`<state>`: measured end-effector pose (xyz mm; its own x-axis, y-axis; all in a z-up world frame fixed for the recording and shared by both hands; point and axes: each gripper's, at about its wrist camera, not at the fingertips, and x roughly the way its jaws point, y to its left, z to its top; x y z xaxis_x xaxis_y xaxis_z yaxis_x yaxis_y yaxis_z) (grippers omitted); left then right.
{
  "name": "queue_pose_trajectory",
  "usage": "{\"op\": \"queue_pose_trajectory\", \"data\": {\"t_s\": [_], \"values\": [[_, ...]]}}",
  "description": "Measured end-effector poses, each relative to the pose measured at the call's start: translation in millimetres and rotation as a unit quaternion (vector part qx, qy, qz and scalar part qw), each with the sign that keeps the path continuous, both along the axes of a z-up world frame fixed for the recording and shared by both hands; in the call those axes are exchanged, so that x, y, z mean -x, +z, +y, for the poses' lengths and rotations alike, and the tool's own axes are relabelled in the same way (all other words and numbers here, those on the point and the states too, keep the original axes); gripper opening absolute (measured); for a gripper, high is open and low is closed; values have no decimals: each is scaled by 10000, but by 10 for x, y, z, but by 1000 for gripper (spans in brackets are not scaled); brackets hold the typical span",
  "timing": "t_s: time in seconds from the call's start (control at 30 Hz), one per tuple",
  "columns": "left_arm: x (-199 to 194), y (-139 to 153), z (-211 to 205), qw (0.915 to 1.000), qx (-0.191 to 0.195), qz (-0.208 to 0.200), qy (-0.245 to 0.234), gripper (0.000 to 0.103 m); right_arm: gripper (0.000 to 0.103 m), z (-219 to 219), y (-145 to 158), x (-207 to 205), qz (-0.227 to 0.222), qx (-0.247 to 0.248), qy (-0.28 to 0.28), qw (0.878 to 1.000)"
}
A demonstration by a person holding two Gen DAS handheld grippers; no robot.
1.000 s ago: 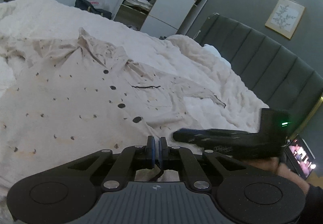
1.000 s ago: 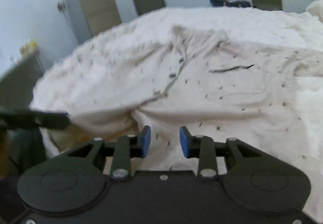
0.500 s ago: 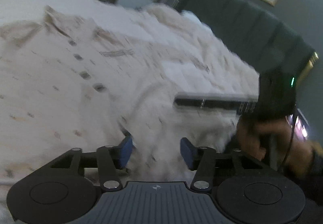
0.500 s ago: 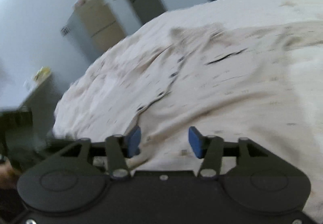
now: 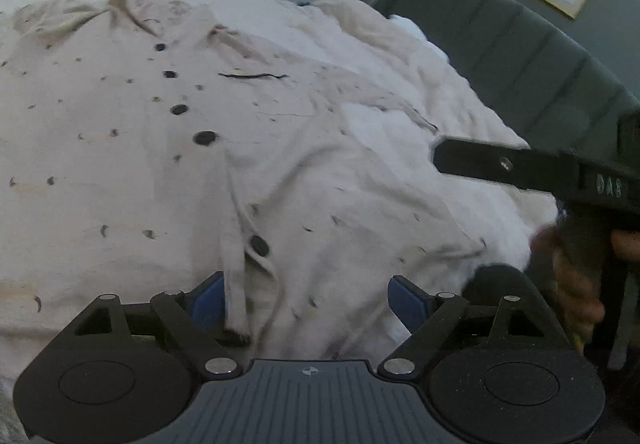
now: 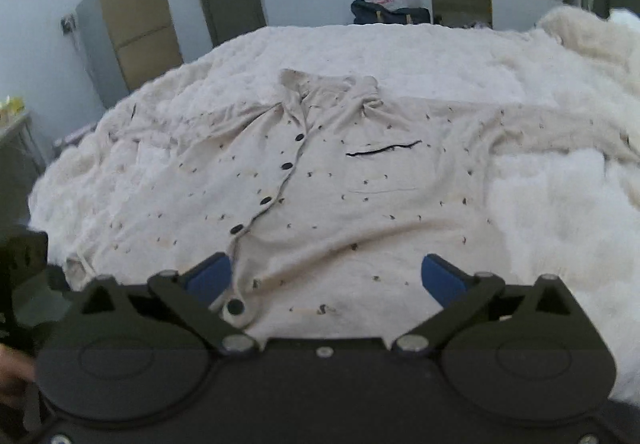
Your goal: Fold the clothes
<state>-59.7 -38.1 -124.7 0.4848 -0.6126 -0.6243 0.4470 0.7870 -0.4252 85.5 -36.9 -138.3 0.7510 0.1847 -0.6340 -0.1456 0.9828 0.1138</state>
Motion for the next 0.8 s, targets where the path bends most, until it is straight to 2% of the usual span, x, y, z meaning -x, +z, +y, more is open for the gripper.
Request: {"op": "queue_pose_trajectory", "data": {"t_s": [0.13, 0.2, 0.27, 0.37, 0.47, 0.6, 0.8], "values": [[21, 242, 114, 9992, 43, -55, 398, 84, 103, 161, 89, 23, -12, 149, 43, 9999], [24, 352, 174, 9985, 113, -91, 524, 96, 103, 174, 135, 51, -11, 71, 59, 10000], [33, 460, 218, 9979, 30, -242, 599, 100, 103, 172, 149, 47, 55, -1, 15, 10000], [25, 491, 261, 9971, -88, -341, 671, 101, 103, 167, 145, 14, 209, -64, -106, 9997], [-19, 429, 308, 9961, -114, -186, 859, 101, 103, 162, 131, -7, 363, -27, -247, 9990], [-34, 400, 367, 9958, 30, -1, 914, 101, 103, 150, 118, -21, 495, -88, -333, 9982], [-34, 402, 371, 9955, 131, 29, 943, 101, 103, 109, 67, -32, 569, -192, -357, 9976]]}}
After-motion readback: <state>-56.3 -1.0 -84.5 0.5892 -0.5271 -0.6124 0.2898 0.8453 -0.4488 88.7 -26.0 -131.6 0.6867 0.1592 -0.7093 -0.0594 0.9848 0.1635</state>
